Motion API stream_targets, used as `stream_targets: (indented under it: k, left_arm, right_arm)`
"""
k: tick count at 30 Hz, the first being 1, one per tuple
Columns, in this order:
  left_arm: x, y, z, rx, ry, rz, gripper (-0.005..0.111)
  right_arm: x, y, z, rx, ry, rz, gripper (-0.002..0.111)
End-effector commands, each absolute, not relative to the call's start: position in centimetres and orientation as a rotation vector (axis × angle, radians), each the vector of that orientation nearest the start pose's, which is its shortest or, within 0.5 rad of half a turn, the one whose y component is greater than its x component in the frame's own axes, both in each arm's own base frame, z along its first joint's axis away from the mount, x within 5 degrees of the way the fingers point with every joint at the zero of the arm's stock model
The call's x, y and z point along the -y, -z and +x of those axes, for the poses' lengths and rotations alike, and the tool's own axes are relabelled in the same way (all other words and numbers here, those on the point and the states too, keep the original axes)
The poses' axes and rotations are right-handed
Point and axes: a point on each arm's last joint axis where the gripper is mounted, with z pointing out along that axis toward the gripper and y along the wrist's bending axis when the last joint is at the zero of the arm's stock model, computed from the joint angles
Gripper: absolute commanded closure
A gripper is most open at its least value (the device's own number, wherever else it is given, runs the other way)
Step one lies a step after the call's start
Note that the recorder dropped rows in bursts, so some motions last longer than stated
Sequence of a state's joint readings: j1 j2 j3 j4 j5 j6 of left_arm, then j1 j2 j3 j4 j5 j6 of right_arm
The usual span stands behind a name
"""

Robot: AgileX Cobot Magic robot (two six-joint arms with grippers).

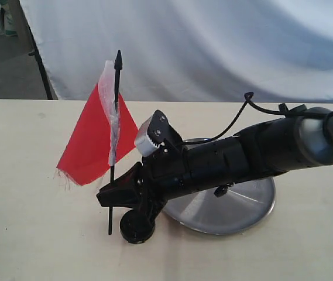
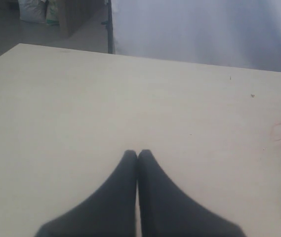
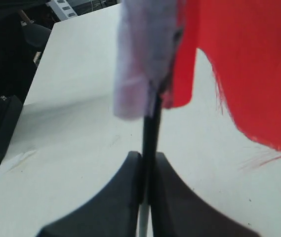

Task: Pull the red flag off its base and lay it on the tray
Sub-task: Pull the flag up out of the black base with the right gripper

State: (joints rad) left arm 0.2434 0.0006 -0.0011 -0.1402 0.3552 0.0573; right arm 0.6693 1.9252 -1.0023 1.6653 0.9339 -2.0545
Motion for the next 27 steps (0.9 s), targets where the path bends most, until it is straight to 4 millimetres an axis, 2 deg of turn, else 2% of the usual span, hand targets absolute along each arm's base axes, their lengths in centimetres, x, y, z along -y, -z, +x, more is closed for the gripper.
stream_targets:
  k: [1,6,15,27]
  left_arm:
    - [-0.9,-18.1,5.3,-1.818,-0.076,-0.258,0.107]
    - [-0.9,-18.1,5.3,-1.818,-0.076,-0.258,0.107]
    - [-0.9,-18.1,5.3,-1.818,-0.076,-0.258,0.107]
    - [-0.9,-18.1,5.3,-1.818,-0.078,-0.257,0.107]
  right_arm:
    - [-28.0,-17.5,24.4,-1.702,-1.212,-1.353,0.109]
    - [-27.2,-18.4,25.3,-1.762,-1.160,-1.272,0.109]
    - [-23.1,-21.5,28.2,-1.838,-1.160,-1.014,0.109]
    - [-17.3,-21.5,32.1,-2.005,-1.156,-0.635,0.109]
